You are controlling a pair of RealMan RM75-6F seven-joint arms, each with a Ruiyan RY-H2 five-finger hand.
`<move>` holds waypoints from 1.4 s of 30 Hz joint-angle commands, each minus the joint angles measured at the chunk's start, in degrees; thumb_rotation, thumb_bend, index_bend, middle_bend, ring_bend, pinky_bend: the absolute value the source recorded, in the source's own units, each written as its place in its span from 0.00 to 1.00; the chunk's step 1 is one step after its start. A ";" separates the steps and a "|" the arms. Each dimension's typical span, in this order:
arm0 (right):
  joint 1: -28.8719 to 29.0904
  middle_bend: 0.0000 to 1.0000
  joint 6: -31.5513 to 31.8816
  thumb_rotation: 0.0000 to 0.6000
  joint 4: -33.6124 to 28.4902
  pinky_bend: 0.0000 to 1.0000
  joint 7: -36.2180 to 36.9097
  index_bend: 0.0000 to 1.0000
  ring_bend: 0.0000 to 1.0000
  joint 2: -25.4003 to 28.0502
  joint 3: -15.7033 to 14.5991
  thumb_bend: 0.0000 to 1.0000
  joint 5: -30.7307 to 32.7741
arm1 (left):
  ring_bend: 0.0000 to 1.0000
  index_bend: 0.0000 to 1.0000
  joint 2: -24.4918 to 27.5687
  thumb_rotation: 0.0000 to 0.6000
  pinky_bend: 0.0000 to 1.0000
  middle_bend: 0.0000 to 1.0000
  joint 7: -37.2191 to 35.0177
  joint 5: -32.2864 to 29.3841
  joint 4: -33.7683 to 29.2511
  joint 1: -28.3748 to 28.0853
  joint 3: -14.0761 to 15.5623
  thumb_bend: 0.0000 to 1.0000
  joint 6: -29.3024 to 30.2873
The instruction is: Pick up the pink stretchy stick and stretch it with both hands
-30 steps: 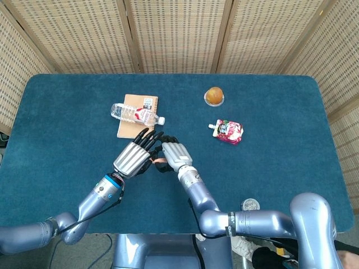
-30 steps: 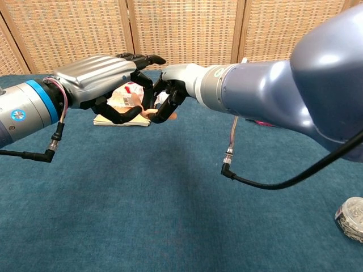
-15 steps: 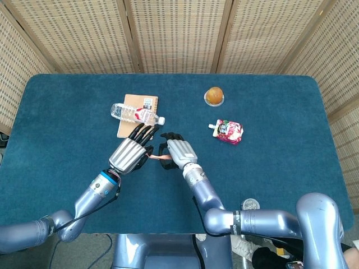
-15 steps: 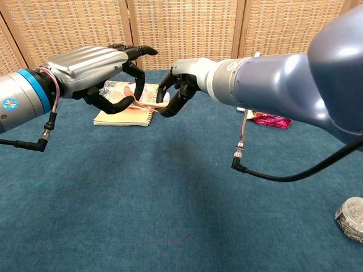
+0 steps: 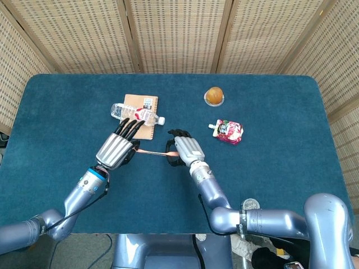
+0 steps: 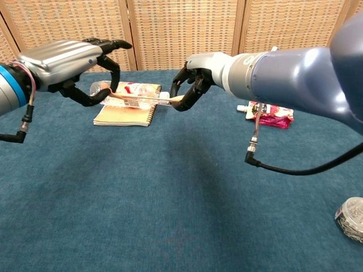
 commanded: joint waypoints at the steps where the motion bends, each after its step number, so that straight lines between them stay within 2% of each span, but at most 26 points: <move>1: -0.54 0.20 0.26 1.00 -0.20 0.00 0.11 0.67 0.00 0.69 -0.31 0.61 -0.18 | 0.00 0.73 1.24 1.00 0.00 0.00 -0.82 -0.24 0.64 0.67 -0.07 0.54 0.55; 12: -3.42 0.20 1.22 1.00 -1.64 0.00 0.50 0.67 0.00 4.61 -2.05 0.61 -2.18 | 0.00 0.73 6.66 1.00 0.00 0.00 -5.46 -1.00 3.61 3.78 0.11 0.55 2.55; 23: -8.58 0.20 2.92 1.00 -4.16 0.00 1.41 0.67 0.00 10.86 -5.62 0.61 -7.38 | 0.00 0.73 11.43 1.00 0.00 0.00 -15.25 -3.27 11.80 9.05 0.76 0.55 4.13; 34: -14.72 0.20 3.91 1.00 -6.60 0.00 5.02 0.67 0.00 16.67 -8.41 0.61 -12.39 | 0.00 0.73 14.41 1.00 0.00 0.00 -23.71 -4.53 17.47 13.03 0.64 0.55 5.04; 42: -18.22 0.20 4.61 1.00 -7.33 0.00 6.54 0.67 0.00 19.69 -10.14 0.61 -15.97 | 0.00 0.73 15.73 1.00 0.00 0.00 -25.81 -4.80 19.57 14.98 0.59 0.55 5.66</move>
